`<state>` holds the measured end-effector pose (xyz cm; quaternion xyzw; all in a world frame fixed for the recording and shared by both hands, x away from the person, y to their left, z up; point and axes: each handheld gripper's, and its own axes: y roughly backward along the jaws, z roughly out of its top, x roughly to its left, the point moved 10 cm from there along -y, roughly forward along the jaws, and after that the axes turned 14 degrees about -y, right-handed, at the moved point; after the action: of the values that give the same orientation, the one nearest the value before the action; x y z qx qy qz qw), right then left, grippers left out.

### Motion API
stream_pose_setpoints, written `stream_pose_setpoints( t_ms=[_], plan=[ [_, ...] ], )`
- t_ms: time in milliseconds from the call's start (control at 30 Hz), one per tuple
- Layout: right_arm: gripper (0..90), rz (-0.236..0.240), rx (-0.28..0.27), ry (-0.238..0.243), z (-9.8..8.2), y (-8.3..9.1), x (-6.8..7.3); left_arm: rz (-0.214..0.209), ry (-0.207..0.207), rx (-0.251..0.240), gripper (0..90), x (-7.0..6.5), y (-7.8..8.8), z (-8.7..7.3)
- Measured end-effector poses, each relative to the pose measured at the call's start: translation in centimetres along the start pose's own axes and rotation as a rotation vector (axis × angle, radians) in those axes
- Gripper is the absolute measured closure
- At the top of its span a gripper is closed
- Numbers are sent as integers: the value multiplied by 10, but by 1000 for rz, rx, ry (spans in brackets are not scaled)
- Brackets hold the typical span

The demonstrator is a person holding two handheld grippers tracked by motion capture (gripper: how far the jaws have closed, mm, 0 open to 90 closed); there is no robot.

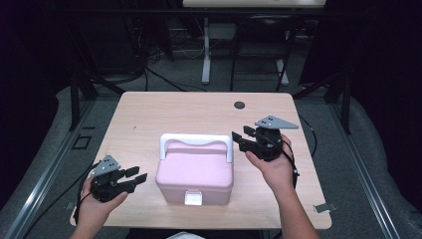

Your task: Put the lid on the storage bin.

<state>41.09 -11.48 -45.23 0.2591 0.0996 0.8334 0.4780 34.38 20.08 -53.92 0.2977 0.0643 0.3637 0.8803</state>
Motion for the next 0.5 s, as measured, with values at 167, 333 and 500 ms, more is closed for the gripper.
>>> stream_pose_setpoints(
  t_ms=[167, 333, 500],
  plan=[
    [511, 8, -9, 11, 3, 1, 4, 12, 7, 1, 566, 9, -4, 5],
    [510, 3, 5, 15, -2, 2, 3, 11, 10, 2, 558, 17, -13, 11],
    [507, -13, 22, 18, -9, 2, -1, 11, 19, -2, 556, 25, -24, 15]
  ],
)
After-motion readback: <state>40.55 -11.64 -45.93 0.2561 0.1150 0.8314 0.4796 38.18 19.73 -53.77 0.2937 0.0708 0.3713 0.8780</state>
